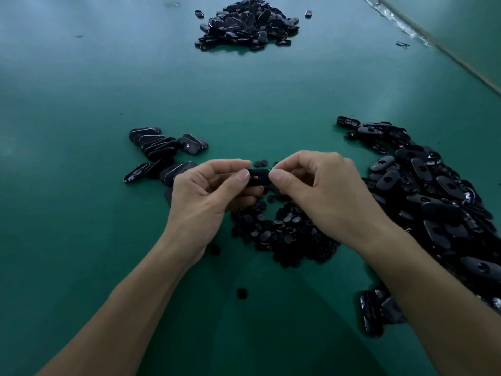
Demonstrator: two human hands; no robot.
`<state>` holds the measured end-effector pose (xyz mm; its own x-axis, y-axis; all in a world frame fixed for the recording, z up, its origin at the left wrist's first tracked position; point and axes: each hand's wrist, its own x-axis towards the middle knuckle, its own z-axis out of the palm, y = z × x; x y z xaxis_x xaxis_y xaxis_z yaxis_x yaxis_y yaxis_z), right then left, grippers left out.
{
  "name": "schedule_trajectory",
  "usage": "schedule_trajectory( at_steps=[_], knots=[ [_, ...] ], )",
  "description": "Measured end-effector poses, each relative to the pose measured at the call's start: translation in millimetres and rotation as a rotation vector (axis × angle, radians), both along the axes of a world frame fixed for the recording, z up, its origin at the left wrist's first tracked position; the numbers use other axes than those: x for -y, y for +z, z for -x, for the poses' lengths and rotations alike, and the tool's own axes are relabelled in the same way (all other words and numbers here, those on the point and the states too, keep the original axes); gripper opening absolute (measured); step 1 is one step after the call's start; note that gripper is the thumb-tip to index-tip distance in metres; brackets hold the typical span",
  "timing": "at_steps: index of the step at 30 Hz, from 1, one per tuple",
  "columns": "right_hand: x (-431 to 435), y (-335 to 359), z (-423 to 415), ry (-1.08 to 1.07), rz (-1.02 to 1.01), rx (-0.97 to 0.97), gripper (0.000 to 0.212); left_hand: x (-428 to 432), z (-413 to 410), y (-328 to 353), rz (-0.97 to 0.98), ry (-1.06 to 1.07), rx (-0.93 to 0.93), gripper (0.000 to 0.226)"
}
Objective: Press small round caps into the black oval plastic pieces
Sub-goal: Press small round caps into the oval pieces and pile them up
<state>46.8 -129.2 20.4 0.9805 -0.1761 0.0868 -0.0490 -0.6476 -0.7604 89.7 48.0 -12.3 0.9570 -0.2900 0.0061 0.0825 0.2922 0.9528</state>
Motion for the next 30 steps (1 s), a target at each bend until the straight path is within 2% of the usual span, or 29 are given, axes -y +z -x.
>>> schedule_trajectory(
  at_steps=[3,5,11,25,30],
  knots=[
    [5.7,-0.3,2.7,0.054,0.391,-0.132,0.033,-0.4,-1.6,-0.4,0.002,0.045,-0.001,0.012],
    [6.6,-1.7,4.6,0.094,0.487,-0.225,0.037,-1.7,-2.6,-0.7,-0.006,0.062,0.007,0.012],
    [1.0,-3.6,6.6,0.102,0.414,-0.182,0.01,-1.6,-2.3,-0.8,-0.023,0.075,-0.002,0.013],
    [-1.7,-6.5,2.4,0.076,0.372,-0.101,0.011,-1.8,-4.3,-4.6,-0.024,0.075,0.0,0.012],
    [-3.2,0.3,2.2,0.08,0.247,-0.061,0.013,-1.2,-3.4,-4.6,-0.046,0.08,0.006,0.013]
  ],
)
